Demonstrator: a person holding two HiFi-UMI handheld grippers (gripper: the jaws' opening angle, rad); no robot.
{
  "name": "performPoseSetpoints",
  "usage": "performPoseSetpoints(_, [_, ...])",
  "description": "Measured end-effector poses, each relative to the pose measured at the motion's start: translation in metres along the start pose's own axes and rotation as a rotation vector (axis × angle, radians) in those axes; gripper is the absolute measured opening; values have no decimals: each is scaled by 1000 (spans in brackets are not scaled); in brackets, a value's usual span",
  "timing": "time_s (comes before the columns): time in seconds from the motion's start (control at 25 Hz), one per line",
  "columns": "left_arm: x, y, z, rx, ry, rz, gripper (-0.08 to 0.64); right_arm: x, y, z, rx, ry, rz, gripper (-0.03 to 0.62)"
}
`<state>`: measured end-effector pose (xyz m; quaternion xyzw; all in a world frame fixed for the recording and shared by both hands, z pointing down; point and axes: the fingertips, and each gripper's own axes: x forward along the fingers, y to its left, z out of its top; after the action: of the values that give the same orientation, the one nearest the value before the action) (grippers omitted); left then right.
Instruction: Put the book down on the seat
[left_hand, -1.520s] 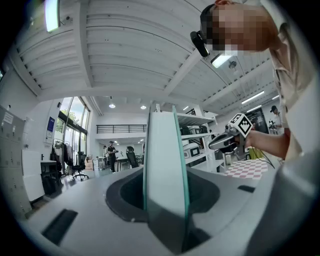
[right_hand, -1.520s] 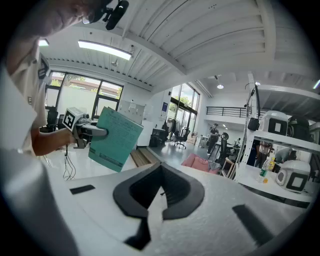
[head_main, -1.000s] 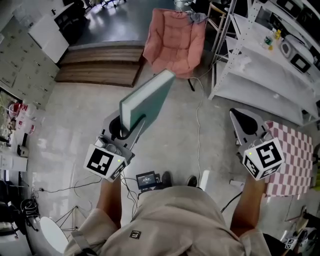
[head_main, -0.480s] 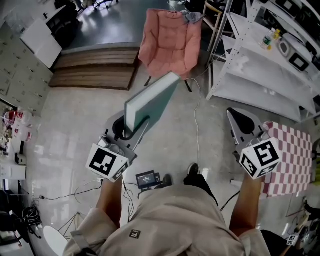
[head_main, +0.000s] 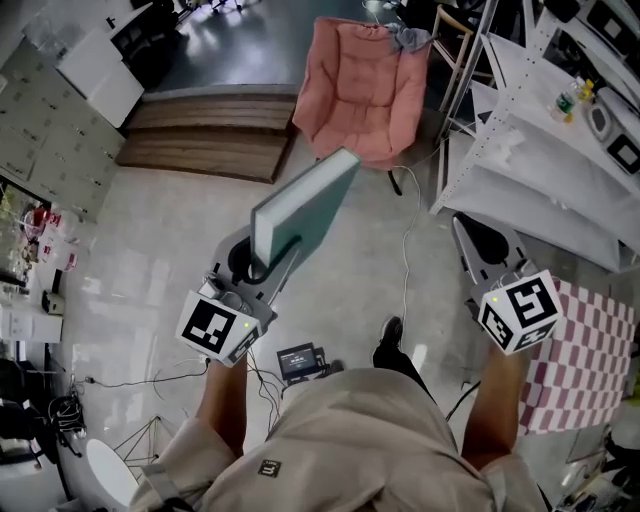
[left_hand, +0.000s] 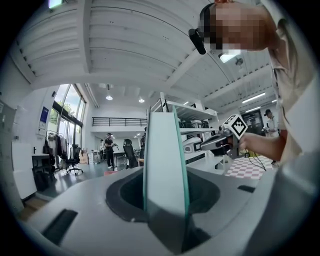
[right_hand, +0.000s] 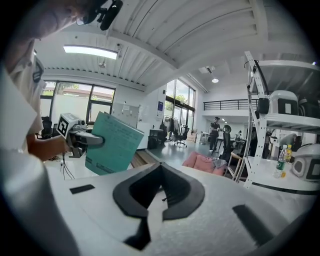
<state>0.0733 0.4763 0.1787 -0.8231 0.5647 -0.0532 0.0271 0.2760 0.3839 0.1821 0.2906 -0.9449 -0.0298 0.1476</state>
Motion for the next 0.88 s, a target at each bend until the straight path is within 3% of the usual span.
performPoseSetpoints(0.32, [79, 11, -1, -22, 16, 71, 153, 43, -80, -10, -1, 7, 68, -8])
performPoseSetpoints(0.88, [153, 17, -2, -14, 93, 186, 153, 95, -164, -16, 7, -29, 201, -8])
